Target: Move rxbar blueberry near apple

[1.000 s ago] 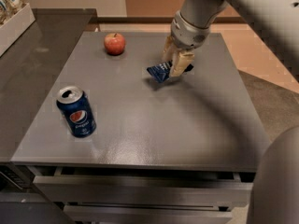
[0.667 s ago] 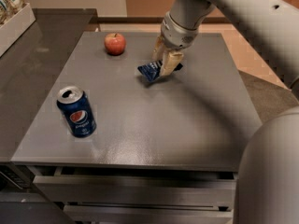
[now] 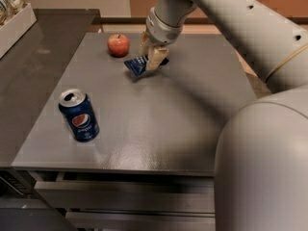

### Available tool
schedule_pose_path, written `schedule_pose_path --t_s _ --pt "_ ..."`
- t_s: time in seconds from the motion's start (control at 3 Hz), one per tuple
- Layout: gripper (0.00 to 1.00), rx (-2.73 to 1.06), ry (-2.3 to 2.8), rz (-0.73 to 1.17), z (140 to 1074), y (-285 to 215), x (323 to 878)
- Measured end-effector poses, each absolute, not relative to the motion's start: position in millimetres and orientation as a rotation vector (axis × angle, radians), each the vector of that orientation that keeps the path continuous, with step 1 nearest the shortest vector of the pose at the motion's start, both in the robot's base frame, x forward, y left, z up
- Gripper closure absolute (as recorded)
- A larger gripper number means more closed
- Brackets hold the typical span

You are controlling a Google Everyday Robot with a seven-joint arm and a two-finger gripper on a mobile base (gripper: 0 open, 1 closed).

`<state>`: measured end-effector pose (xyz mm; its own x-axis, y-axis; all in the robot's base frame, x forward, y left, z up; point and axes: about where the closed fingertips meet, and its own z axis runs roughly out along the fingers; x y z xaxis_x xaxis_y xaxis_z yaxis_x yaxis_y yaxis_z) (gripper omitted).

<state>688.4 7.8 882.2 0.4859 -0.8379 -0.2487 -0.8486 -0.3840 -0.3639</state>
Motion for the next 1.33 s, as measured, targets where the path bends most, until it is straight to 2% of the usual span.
schedule_pose_path --t_s 0.67,1.33 --pt "1.0 -2.269 1.359 0.007 885 32 709" --pt "1.0 -2.251 1.363 -0.005 883 34 710"
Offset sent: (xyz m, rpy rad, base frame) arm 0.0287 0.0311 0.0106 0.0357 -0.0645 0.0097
